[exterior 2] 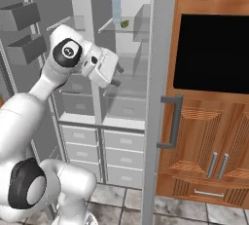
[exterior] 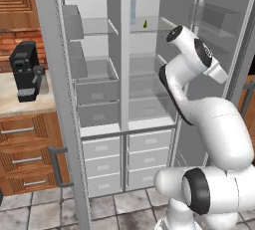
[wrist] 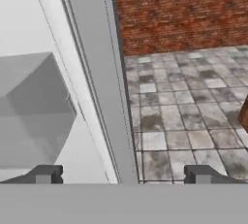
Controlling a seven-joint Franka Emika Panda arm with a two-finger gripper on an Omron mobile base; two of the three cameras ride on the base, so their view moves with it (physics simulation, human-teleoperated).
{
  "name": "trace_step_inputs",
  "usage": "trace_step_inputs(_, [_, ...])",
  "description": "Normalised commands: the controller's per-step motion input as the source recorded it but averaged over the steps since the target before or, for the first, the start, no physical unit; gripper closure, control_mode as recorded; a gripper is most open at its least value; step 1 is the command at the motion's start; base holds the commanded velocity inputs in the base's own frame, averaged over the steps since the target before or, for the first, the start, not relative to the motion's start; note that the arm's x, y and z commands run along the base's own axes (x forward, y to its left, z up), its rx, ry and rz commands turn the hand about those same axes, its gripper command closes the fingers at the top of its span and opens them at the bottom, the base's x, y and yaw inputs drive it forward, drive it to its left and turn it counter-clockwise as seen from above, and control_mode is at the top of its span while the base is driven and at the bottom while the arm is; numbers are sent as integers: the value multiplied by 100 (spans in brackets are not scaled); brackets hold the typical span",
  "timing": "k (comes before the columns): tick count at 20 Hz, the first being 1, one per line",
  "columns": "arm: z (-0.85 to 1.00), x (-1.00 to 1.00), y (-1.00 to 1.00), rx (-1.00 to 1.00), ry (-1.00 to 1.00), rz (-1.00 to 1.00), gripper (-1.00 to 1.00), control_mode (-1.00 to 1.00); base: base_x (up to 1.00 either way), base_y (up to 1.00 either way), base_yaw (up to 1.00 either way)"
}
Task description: Take the lemon wedge from the fridge and place it on the plate with fish on the dining counter.
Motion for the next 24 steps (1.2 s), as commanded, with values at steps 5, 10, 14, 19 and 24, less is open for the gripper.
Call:
trace_step_inputs(5, [74,-13,100,6,2,44,-100,-100,0,0,0])
trace_step_inputs(10, [30,-7,81,14,11,56,-100,-100,0,0,0])
trace_step_inputs(14, [-21,-1,57,33,5,69,-100,-100,0,0,0])
trace_step_inputs(19, [-47,0,19,30,-19,48,-100,-100,0,0,0])
trace_step_inputs(24, [-1,0,0,2,-1,1,-100,-100,0,0,0])
